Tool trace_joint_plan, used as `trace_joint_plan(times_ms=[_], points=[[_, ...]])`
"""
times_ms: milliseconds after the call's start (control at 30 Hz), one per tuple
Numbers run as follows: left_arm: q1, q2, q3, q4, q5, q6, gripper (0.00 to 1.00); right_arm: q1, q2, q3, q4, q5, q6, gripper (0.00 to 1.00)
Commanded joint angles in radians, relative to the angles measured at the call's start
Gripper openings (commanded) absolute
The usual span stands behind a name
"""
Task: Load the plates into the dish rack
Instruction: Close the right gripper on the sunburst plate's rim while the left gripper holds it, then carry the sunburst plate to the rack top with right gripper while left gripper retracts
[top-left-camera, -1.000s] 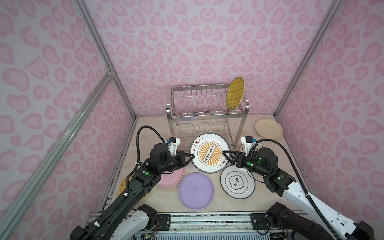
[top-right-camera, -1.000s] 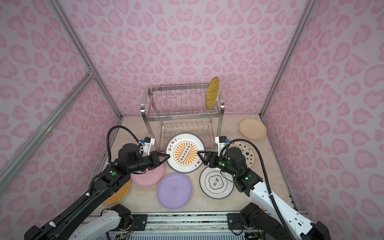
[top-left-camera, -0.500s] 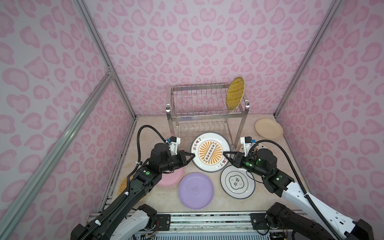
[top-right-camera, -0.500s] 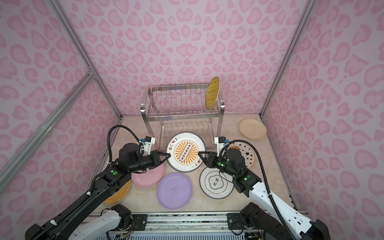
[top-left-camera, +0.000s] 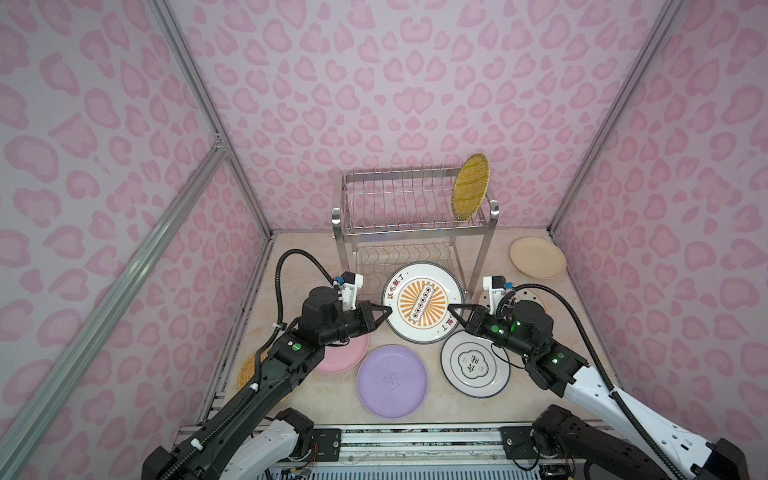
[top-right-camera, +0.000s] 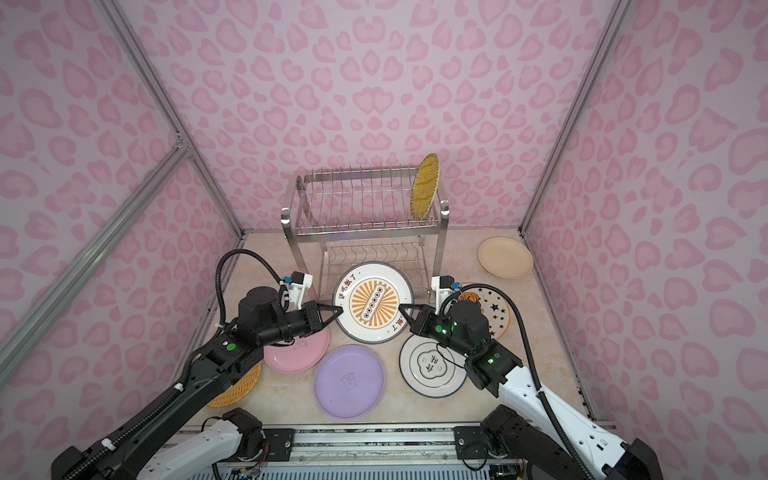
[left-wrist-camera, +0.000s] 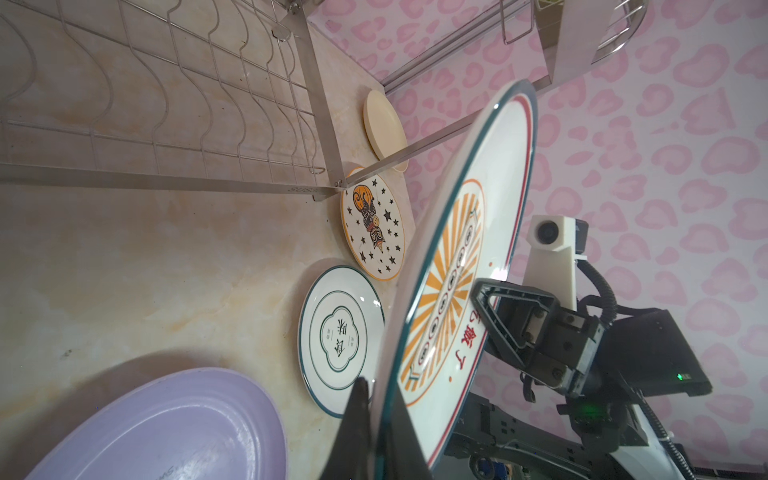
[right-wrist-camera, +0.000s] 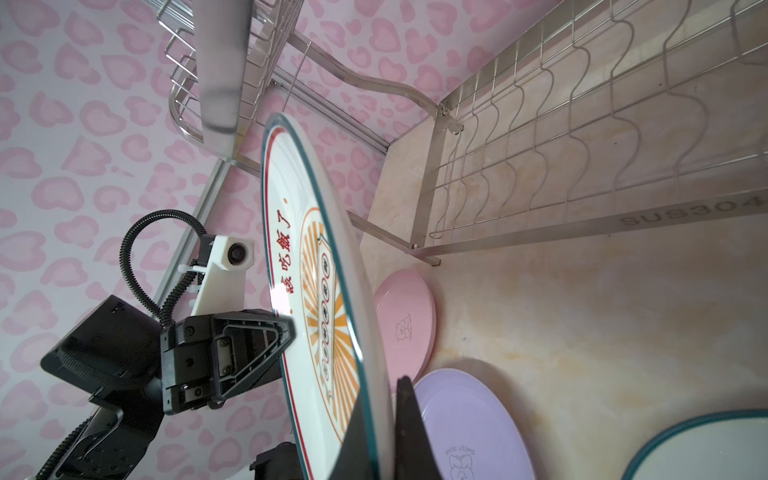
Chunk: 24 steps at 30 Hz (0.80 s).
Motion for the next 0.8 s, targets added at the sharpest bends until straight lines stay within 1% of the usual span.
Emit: trace_joint_plan(times_ms=[0,167,200,233,300,333,367,400,433,467,500,533,633,767], points=[[0.003,0.002,-0.004,0.043,-0.022,-0.027,0.04,0.002,-0.006,-0.004,0.052,-0.010,-0.001,0.00],[0.003,0.002,-0.009,0.047,-0.023,-0.026,0.04,0.017,0.000,0.015,0.019,0.004,-0.008,0.00],[0.002,0.002,-0.009,0.047,-0.024,-0.027,0.05,0.019,-0.004,0.017,0.014,0.010,-0.010,0.00],[0.003,0.001,-0.009,0.047,-0.023,-0.025,0.11,0.020,-0.006,0.022,0.005,0.016,-0.013,0.00],[0.003,-0.005,-0.011,0.052,-0.023,-0.023,0.31,0.019,-0.016,0.030,-0.017,0.030,-0.021,0.00],[0.003,-0.011,-0.010,0.052,-0.024,-0.020,0.44,0.020,-0.023,0.036,-0.032,0.040,-0.027,0.00],[0.003,-0.020,-0.009,0.052,-0.027,-0.018,0.54,0.020,-0.031,0.042,-0.046,0.049,-0.034,0.00],[0.002,-0.029,-0.007,0.050,-0.030,-0.013,0.61,0.019,-0.041,0.046,-0.059,0.058,-0.041,0.00],[0.003,-0.040,-0.004,0.047,-0.033,-0.005,0.72,0.020,-0.054,0.052,-0.079,0.070,-0.049,0.00],[0.003,-0.052,-0.001,0.046,-0.032,0.003,0.83,0.020,-0.069,0.058,-0.100,0.088,-0.056,0.00],[0.003,-0.063,0.003,0.045,-0.027,0.014,1.00,0.020,-0.083,0.064,-0.120,0.105,-0.062,0.00],[0.003,-0.079,0.009,0.044,-0.020,0.029,0.98,0.019,-0.101,0.070,-0.145,0.123,-0.070,0.00],[0.002,-0.141,0.026,0.031,-0.013,0.082,0.98,0.023,-0.151,0.103,-0.226,0.172,-0.106,0.00],[0.003,-0.253,0.027,0.017,-0.025,0.150,0.98,0.022,-0.200,0.137,-0.279,0.178,-0.146,0.00]])
